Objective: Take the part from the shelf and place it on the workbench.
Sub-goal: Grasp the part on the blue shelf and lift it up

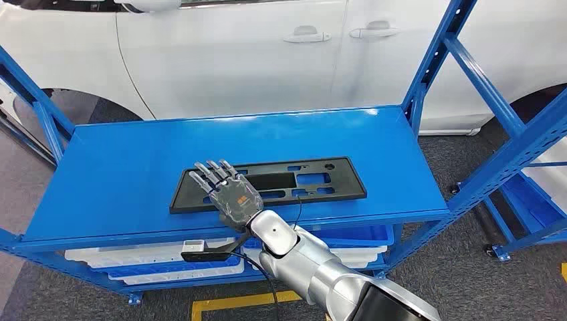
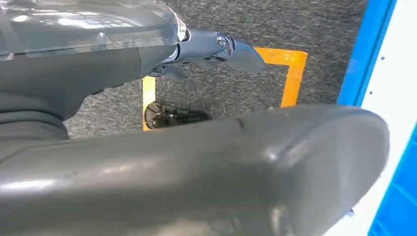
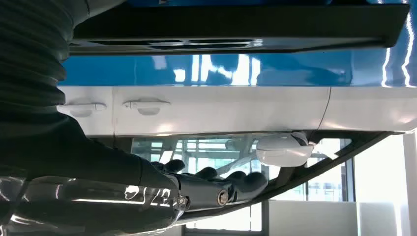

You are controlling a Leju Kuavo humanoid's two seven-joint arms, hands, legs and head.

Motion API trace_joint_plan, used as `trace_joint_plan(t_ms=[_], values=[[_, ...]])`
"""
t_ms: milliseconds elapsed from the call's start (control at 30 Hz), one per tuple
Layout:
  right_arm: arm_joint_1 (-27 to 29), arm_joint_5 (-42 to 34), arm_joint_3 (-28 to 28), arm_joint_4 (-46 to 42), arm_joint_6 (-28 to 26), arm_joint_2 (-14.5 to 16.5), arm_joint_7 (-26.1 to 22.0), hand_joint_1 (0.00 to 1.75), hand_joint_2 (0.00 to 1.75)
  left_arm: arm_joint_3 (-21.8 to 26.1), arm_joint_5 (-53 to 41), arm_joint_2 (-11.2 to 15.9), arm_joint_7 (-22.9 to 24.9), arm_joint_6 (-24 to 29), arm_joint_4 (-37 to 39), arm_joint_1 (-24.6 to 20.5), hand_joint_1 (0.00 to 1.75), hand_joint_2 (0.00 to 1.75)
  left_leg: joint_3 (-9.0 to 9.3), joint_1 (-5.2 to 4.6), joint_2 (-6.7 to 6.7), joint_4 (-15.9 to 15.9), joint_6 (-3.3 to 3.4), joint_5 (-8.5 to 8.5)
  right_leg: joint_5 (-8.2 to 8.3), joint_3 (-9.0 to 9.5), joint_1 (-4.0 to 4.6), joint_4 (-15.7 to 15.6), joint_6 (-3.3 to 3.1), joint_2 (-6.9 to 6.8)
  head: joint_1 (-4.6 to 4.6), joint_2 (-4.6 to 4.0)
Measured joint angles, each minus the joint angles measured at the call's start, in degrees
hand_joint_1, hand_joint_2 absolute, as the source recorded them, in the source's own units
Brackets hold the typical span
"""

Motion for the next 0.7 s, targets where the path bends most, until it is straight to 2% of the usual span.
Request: trace_joint_plan(t_ms=[100, 133, 200, 267, 300, 333, 367, 400, 467, 533, 633, 700], values=[[-0.24, 1.16, 0.0, 0.42, 0.21, 0.04, 0.87, 0.0, 1.75, 0.0, 0.07, -0.03, -0.1, 0.02, 0.0, 0.13, 0.0, 0.0, -0.03, 0.15, 0.03, -0.15, 0.72, 0.16, -0.38, -0.16, -0.06, 0.35, 0.63, -0.02, 0.01, 0.0], [-0.39, 1.49, 0.0, 0.61, 0.28, 0.05, 1.12, 0.0, 1.75, 0.0, 0.08, -0.04, -0.13, 0.03, 0.0, 0.15, 0.0, 0.0, -0.01, 0.25, 0.06, -0.26, 1.11, 0.26, -1.16, -0.64, -0.11, 1.43, 0.96, -0.04, 0.01, 0.0], [-0.63, 1.83, 0.0, 1.0, 0.44, 0.05, 1.48, 0.0, 1.75, 0.0, 0.09, -0.03, -0.15, 0.05, 0.0, 0.14, 0.0, 0.0, 0.0, 0.3, 0.13, -0.39, 1.66, 0.37, -4.44, -3.4, -0.32, 7.39, 1.49, -0.07, 0.01, 0.0], [-0.69, 2.66, 0.02, 1.65, 1.47, 0.03, 2.36, 0.82, 1.75, 0.0, 0.15, 0.01, -0.24, 0.1, 0.0, 0.18, 0.0, 0.0, -0.06, 0.21, 0.16, -0.37, 1.88, 0.35, -7.52, -7.29, -0.46, 15.26, 1.75, -0.07, 0.01, 0.0], [-0.69, 3.46, 0.04, 2.14, 2.74, 0.02, 3.28, 1.26, 1.75, 0.0, 0.29, 0.03, -0.34, 0.13, 0.0, 0.2, 0.0, 0.0, -0.05, 0.17, 0.15, -0.36, 1.91, 0.33, -7.65, -8.31, -0.48, 17.09, 1.75, -0.07, 0.01, 0.0], [-0.72, 4.35, 0.05, 2.72, 4.5, 0.0, 4.55, 1.7, 1.75, 0.01, 0.45, 0.04, -0.48, 0.14, 0.0, 0.23, 0.0, 0.0, -0.02, 0.14, 0.11, -0.35, 1.91, 0.32, -6.78, -8.33, -0.48, 16.83, 1.67, -0.07, 0.0, 0.0], [-0.79, 5.09, 0.06, 3.31, 6.51, -0.02, 6.02, 1.75, 1.75, 0.01, 0.67, 0.04, -0.63, 0.14, 0.0, 0.27, 0.0, 0.0, 0.05, 0.1, 0.06, -0.34, 1.88, 0.29, -4.89, -7.09, -0.46, 14.01, 1.45, -0.07, 0.0, 0.0], [-0.94, 5.63, 0.05, 3.92, 8.65, -0.08, 7.62, 1.75, 1.75, 0.02, 0.87, 0.04, -0.82, 0.14, 0.0, 0.33, 0.0, 0.0, 0.14, 0.06, 0.01, -0.34, 1.83, 0.26, -2.63, -5.09, -0.37, 9.74, 1.08, -0.07, 0.0, 0.0], [-1.49, 5.98, -0.18, 4.96, 11.88, -0.27, 10.2, 1.75, 1.75, 0.02, 1.11, -0.06, -1.15, 0.14, 0.01, 0.46, 0.0, 0.0, 0.12, -0.18, -0.02, -0.25, 1.5, 0.13, 0.15, -1.68, -0.03, 2.3, 0.31, -0.11, 0.0, 0.0], [-2.03, 5.97, -0.68, 5.79, 13.49, -0.69, 11.64, 1.75, 1.75, 0.02, 1.19, -0.13, -1.34, 0.13, 0.02, 0.56, 0.0, 0.0, 0.05, -0.23, 0.0, -0.26, 0.89, 0.08, 0.41, -0.87, 0.33, 0.2, -0.13, -0.09, 0.0, 0.0], [-2.64, 6.09, -1.55, 6.4, 13.99, -1.5, 12.16, 1.75, 1.75, 0.02, 1.12, -0.01, -1.42, 0.06, 0.02, 0.58, 0.0, 0.0, 0.11, -0.1, 0.03, 0.04, -0.07, -0.45, 0.78, -0.52, 0.04, -0.48, -0.85, -0.11, 0.0, 0.0], [-3.01, 6.3, -2.04, 6.64, 14.11, -1.74, 12.18, 1.75, 1.75, -0.01, 0.93, 0.09, -1.43, -0.1, 0.02, 0.5, 0.0, 0.0, -1.71, 0.0, 0.07, 4.54, -0.6, -3.27, 0.96, -0.2, -0.28, -0.88, -1.23, -0.23, 0.0, 0.0]])
